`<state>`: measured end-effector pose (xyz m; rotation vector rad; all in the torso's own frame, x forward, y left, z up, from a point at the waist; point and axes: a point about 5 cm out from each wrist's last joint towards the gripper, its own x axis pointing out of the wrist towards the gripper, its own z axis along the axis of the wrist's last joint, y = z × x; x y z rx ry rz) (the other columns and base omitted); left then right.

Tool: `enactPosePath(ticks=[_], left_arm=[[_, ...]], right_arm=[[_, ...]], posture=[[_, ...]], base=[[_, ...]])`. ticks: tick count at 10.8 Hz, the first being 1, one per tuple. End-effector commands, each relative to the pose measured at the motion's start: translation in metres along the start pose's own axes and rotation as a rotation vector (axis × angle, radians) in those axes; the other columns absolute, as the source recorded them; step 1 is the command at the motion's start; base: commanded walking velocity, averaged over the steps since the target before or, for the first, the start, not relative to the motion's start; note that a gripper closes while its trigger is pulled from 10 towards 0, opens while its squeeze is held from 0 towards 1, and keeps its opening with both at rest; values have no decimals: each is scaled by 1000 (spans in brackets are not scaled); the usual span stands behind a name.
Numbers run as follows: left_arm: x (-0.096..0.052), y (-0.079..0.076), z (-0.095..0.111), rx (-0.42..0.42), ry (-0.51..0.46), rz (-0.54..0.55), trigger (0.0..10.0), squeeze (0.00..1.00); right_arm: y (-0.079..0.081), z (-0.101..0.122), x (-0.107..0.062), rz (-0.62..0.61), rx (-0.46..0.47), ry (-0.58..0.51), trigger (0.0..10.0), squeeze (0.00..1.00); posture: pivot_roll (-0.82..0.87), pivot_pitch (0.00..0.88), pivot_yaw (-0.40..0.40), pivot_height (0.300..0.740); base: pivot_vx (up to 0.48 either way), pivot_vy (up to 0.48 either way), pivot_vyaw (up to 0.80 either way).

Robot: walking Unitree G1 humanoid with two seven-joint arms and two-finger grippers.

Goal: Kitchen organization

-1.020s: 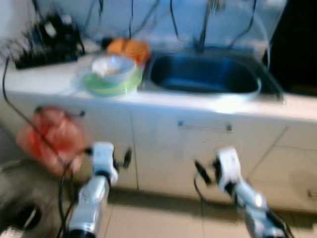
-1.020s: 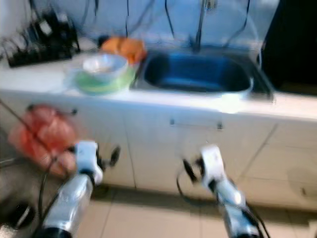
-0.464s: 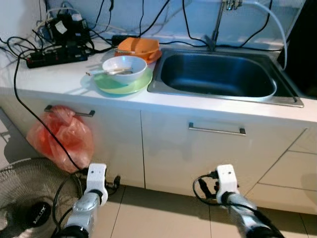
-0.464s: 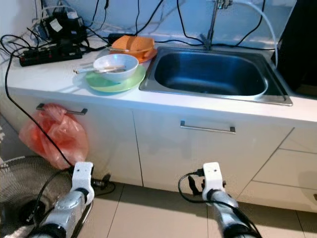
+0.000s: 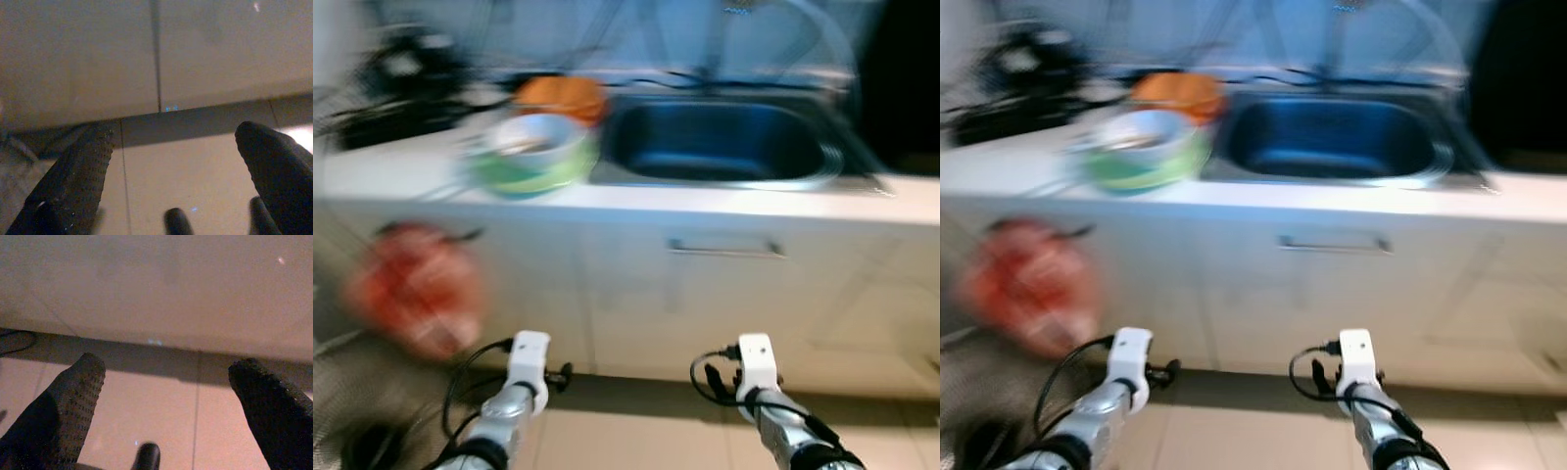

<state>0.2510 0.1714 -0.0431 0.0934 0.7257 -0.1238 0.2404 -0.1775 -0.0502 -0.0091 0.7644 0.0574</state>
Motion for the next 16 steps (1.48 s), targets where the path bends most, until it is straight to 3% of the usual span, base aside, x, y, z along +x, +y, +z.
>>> enactPosePath(ticks=[1,2,4,6,7,8,9,10,11,14,16], left_arm=[[0,0,-1,71,18,5,10000,0],[0,-6,-4,135,38,-26,10000,0],[-1,-3,-13,118,81,-21,10000,0],[-6,7,-26,24,131,31,10000,0],[-10,17,-37,-81,179,82,10000,0],[-14,25,-44,-198,201,119,10000,0],[-16,32,-48,-254,212,147,10000,0],[-18,36,-49,-220,227,154,10000,0],[-18,40,-48,-115,238,146,10000,0],[-22,46,-54,-103,269,131,10000,0],[-23,33,-63,-54,290,80,10000,0]], right_arm=[[0,-7,-1,-12,-9,39,10000,329],[0,-15,-2,-14,-51,79,10000,333],[3,-17,-2,6,-75,90,10000,306],[6,-15,-1,10,-59,84,10000,271],[6,-17,-2,12,-48,88,10000,267],[4,-19,-2,7,-7,94,10000,0],[4,-20,-3,4,47,101,10000,0],[3,-22,-3,-3,67,107,10000,0],[1,-24,-4,-17,74,117,10000,0],[4,-25,-4,-22,93,120,10000,0],[-5,-25,-5,-51,110,109,10000,0]], posture=[[41,0,35,740],[64,0,22,740],[70,0,22,740],[58,0,25,740],[51,0,22,740],[52,0,15,740],[59,0,21,740],[62,0,29,740],[67,0,48,740],[48,0,65,740],[35,0,42,740]], base=[[0,0,-788],[0,0,-800],[0,0,-788],[0,0,0],[0,0,0],[0,0,0],[0,0,0],[0,0,0],[0,0,0],[0,0,0],[0,0,0]])
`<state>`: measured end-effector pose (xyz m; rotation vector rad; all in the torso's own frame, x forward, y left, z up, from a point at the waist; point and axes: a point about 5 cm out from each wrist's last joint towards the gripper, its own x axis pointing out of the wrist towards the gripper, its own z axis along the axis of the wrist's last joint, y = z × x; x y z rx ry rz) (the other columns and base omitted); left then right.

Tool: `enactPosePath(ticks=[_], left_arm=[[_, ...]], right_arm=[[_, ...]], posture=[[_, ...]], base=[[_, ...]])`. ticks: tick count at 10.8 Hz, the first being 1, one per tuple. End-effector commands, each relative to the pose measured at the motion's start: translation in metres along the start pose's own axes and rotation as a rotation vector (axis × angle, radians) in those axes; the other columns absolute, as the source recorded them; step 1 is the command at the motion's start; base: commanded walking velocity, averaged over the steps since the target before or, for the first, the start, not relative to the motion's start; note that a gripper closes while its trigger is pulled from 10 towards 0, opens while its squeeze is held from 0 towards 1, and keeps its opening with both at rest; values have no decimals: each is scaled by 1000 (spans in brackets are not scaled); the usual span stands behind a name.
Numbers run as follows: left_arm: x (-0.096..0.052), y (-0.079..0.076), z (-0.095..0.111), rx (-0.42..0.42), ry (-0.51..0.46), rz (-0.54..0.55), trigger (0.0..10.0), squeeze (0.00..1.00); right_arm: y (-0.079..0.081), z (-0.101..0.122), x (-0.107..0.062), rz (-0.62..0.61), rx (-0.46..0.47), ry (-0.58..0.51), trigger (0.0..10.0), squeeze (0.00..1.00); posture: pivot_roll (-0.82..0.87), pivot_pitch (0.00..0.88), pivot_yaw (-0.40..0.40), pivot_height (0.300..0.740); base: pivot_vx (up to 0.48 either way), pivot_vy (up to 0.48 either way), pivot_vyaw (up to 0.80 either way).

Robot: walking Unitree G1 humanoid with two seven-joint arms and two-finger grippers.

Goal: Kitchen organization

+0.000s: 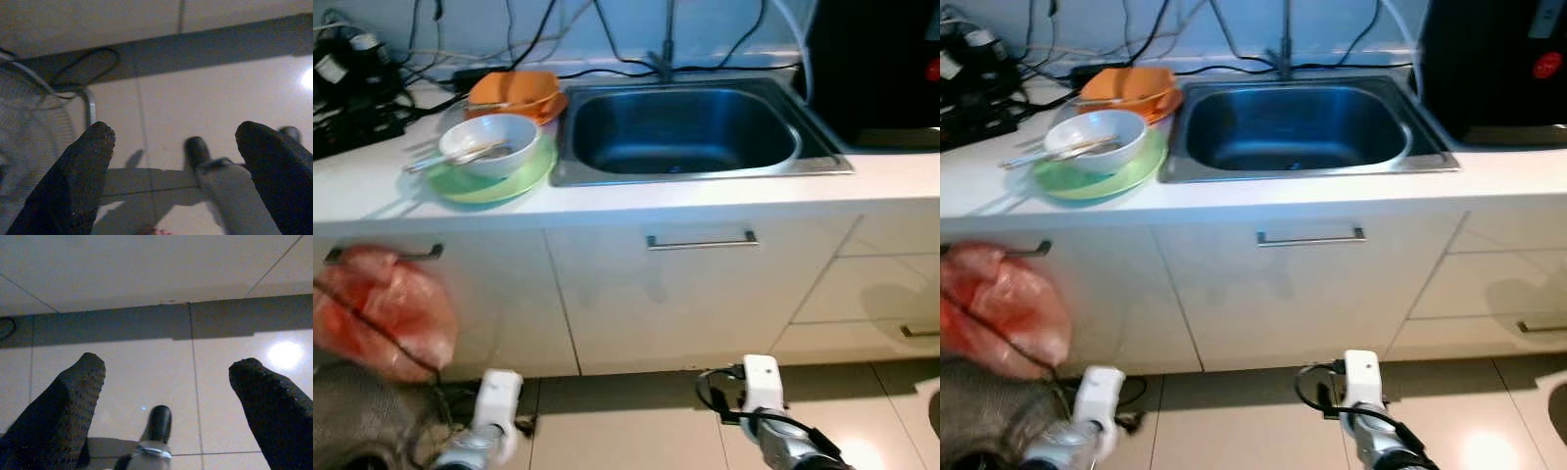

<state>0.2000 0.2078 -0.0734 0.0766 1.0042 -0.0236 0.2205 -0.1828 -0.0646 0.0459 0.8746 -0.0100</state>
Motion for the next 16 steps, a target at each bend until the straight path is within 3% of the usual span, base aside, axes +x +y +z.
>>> enactPosePath(ticks=[1,3,4,5,6,7,10,14,15,16], left_arm=[[1,-3,3,7,-16,-13,10000,0],[1,-6,2,23,-12,-5,10000,0],[2,-10,3,39,-11,-16,10000,0],[2,-12,10,95,-25,-3,10000,0],[4,-18,26,164,-46,-19,10000,0],[4,-20,33,172,-51,-24,10000,0],[5,-23,42,157,-62,-31,10000,0],[5,-20,30,95,-25,-17,10000,0],[4,-18,27,91,-12,-11,10000,0],[4,-13,26,37,4,8,10000,0]], right_arm=[[-1,-7,-1,6,-27,18,10000,0],[-5,-11,-2,15,-115,49,10000,0],[-6,-13,-3,13,-117,55,10000,0],[-4,-7,-1,10,-60,39,10000,0],[4,5,2,24,-39,13,10000,0],[10,10,3,36,-62,4,10000,0],[18,7,3,44,-113,17,10000,0],[-12,-17,-4,-25,-160,87,10000,0],[-15,-20,-5,-32,-161,94,10000,0],[-15,-22,-5,-36,-161,98,10000,0]], posture=[[32,0,18,740],[29,0,-3,740],[34,0,-9,740],[41,0,-9,740],[44,0,-8,740],[45,0,-1,740],[40,0,21,740],[34,0,21,740],[34,0,21,740],[29,0,20,740]], base=[[0,0,0],[0,0,0],[0,0,0],[0,0,0],[0,0,0],[0,0,0],[0,0,0],[0,0,0],[0,0,0],[0,0,0]])
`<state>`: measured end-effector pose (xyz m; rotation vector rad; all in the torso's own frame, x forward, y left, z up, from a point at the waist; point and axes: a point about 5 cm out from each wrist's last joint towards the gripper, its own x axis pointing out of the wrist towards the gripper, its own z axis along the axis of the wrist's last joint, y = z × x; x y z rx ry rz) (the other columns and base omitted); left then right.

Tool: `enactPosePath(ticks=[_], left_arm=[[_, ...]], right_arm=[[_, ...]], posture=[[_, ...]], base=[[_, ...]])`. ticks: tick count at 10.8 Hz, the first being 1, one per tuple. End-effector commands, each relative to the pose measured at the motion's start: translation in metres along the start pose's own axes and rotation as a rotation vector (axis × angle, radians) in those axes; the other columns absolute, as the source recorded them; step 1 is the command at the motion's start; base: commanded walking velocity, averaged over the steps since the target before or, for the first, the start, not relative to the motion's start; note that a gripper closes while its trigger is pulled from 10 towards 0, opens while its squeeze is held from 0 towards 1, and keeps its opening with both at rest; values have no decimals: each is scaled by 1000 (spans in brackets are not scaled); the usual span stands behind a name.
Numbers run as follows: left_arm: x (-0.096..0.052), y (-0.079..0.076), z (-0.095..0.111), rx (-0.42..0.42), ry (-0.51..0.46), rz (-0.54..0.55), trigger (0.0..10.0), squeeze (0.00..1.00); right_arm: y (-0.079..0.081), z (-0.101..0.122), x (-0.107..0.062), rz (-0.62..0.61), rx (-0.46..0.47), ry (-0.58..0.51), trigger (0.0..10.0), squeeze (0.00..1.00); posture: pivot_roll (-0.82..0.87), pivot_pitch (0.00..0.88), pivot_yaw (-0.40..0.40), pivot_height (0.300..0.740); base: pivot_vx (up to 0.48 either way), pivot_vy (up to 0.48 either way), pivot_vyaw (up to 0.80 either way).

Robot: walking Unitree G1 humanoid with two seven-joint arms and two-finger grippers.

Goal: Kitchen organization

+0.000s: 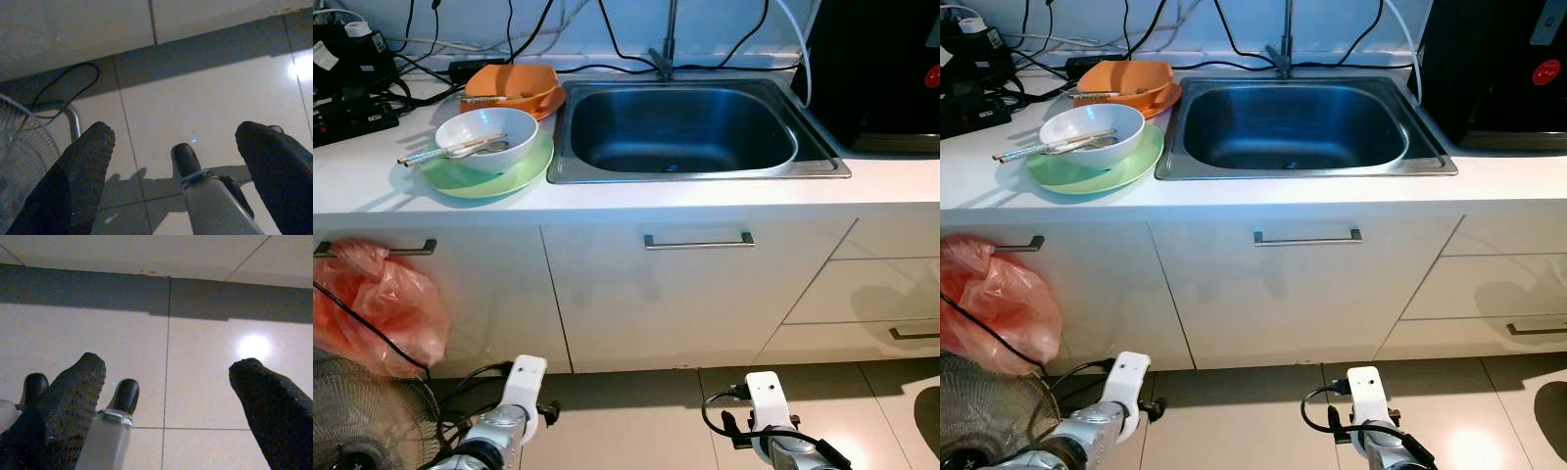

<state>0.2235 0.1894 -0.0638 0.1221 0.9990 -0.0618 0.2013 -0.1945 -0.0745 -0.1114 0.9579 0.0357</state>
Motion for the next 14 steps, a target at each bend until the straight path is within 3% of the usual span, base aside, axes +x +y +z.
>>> enactPosePath(ticks=[1,6,9,10,14], left_arm=[[-1,8,-2,-12,17,31,10000,0],[-3,17,-8,18,46,27,10000,0],[-3,19,-9,34,47,23,10000,0],[-3,19,-10,35,48,22,10000,0],[-3,18,-10,43,48,18,10000,0]], right_arm=[[1,-1,0,-3,-11,11,10000,0],[10,7,2,31,-49,-10,10000,0],[25,15,3,48,-69,-34,10000,0],[37,21,4,55,-86,-43,10000,0],[44,37,5,65,-100,-65,10000,0]], posture=[[32,0,19,740],[37,0,20,740],[32,0,17,740],[33,0,16,740],[33,0,12,740]], base=[[0,0,0],[0,0,0],[0,0,0],[0,0,0],[0,0,0]])
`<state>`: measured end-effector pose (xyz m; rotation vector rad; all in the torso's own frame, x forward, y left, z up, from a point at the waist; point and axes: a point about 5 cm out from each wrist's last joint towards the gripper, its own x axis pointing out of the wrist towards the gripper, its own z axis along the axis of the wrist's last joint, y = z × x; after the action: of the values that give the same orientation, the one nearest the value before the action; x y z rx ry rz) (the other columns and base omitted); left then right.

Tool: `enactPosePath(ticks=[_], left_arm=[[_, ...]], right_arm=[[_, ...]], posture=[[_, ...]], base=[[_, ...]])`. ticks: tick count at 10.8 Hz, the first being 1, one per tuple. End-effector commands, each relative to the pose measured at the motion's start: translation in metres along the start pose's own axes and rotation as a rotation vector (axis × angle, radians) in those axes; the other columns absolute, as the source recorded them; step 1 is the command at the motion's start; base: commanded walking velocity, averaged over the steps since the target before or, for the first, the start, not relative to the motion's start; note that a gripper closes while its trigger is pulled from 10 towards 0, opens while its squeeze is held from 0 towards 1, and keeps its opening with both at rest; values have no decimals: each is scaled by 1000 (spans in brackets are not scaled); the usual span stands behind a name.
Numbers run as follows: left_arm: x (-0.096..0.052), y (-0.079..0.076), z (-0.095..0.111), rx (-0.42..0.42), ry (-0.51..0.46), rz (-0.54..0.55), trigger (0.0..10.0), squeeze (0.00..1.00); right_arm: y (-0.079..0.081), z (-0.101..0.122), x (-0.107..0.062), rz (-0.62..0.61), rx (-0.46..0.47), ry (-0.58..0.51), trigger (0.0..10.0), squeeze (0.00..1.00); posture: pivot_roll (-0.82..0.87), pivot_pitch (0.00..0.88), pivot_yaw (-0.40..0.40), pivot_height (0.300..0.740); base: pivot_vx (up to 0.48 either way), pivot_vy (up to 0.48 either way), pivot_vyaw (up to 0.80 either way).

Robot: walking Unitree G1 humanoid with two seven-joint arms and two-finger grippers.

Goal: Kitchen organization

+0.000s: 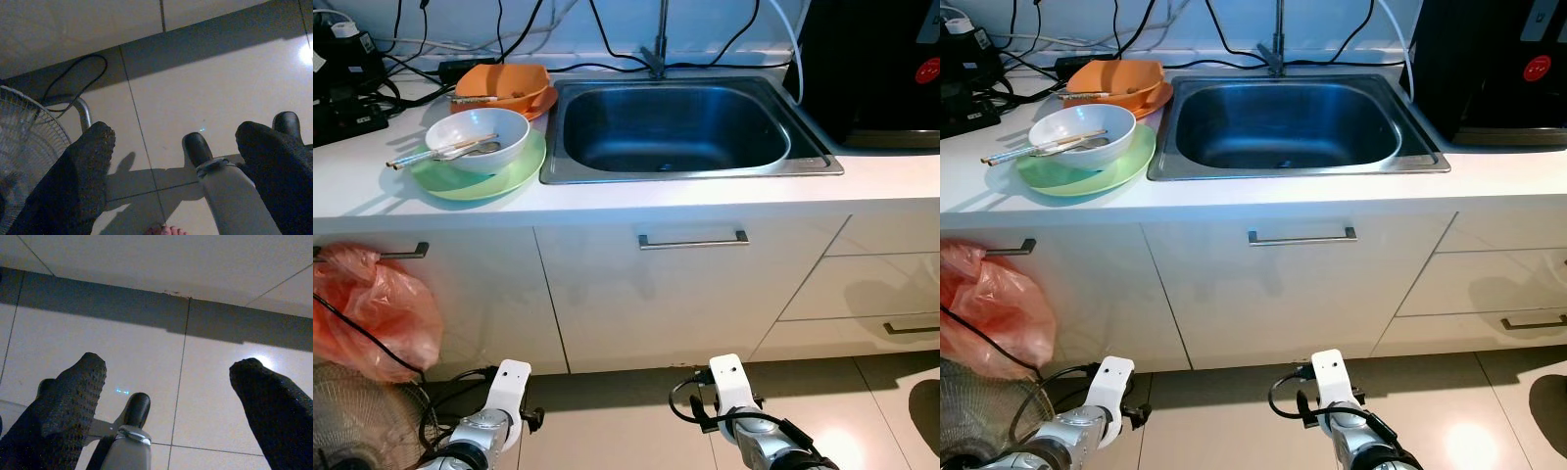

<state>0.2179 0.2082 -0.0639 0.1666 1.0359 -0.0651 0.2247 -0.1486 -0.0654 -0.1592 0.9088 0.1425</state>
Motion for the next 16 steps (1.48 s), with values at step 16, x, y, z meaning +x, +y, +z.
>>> enactPosePath(ticks=[16], left_arm=[[0,0,-3,24,12,0,10000,0]], right_arm=[[19,7,1,18,-49,-8,10000,0]], posture=[[29,0,13,740]], base=[[0,-232,0]])
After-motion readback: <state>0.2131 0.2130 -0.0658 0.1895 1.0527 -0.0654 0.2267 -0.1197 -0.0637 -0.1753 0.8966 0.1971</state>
